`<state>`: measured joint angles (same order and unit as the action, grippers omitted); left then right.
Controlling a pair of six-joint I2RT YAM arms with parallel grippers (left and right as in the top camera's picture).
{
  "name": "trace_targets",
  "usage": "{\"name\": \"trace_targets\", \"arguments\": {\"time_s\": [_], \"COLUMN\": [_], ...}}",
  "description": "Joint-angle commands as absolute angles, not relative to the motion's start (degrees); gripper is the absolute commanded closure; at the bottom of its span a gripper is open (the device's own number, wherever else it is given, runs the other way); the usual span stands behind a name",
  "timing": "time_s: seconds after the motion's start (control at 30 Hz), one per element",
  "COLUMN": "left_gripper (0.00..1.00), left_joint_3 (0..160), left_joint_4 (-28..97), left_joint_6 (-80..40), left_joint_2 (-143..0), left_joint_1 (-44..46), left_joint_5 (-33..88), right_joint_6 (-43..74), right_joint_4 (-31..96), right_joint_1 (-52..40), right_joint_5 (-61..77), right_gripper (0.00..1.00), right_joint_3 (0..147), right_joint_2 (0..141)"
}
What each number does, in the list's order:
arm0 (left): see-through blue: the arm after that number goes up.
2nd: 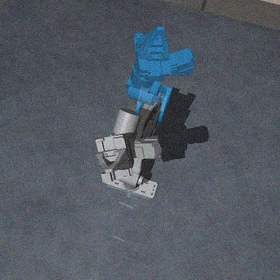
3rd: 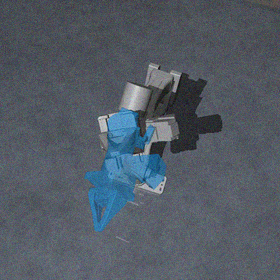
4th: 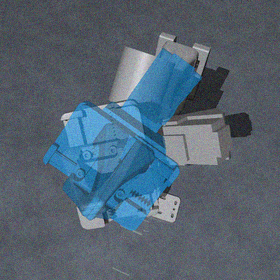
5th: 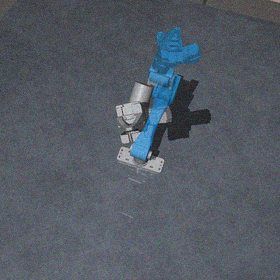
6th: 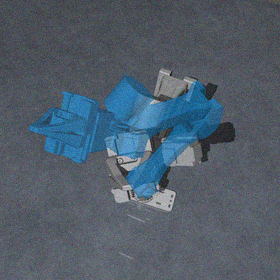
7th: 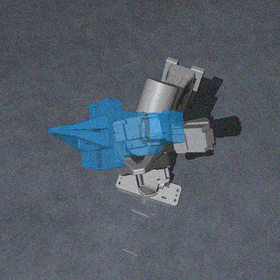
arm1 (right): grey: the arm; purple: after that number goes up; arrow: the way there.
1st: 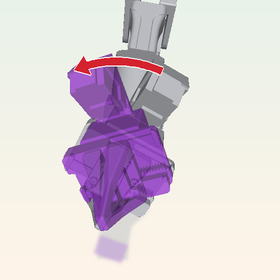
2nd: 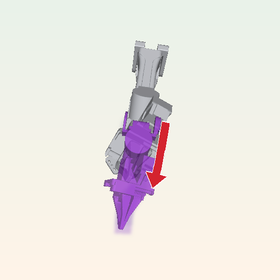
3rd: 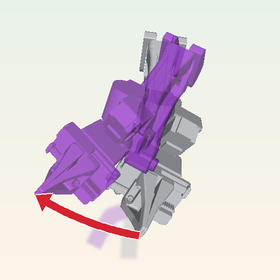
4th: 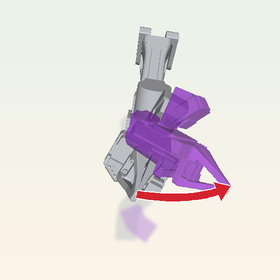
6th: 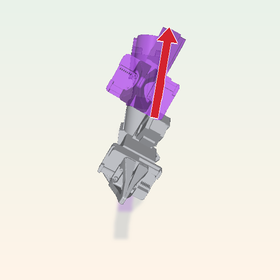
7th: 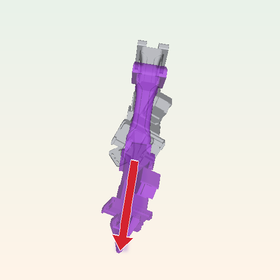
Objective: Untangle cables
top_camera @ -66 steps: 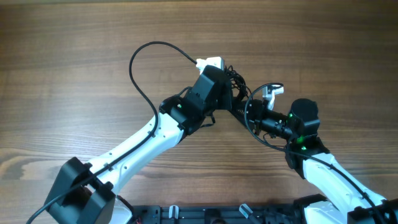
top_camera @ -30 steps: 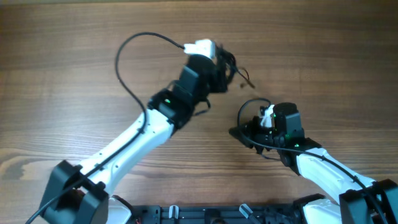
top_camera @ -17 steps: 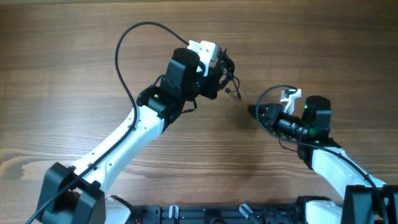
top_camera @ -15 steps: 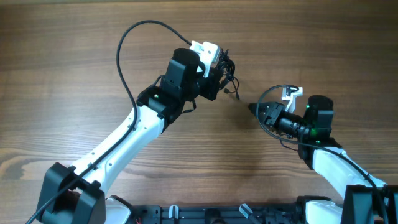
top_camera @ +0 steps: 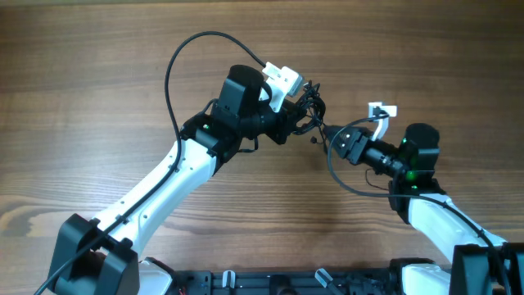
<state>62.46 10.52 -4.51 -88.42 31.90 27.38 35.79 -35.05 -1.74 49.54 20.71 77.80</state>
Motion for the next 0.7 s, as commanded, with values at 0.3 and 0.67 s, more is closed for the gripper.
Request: {"name": "trace_targets", "arguments": {"time_s": [0.3,0.67], "left_gripper": [0.96,0.96], "left_joint_3": [63.2,63.2], "left_joint_4": [10.3,13.9], "left_joint_6": [-2.4,-5.0], "left_joint_2": [-87.0,-87.0], "left_joint_1": [32.0,32.0], "left_joint_5": [22.4,27.9], "right_joint_6": [45.2,68.4], "right_joint_4": [-41.5,-62.6], "right_joint_1": [1.1,0.9], "right_joint_5": [65.6,54.3], "right_gripper": [0.96,0.96], "right_joint_3": [20.9,20.9], "right_joint_2": [78.1,78.1]}}
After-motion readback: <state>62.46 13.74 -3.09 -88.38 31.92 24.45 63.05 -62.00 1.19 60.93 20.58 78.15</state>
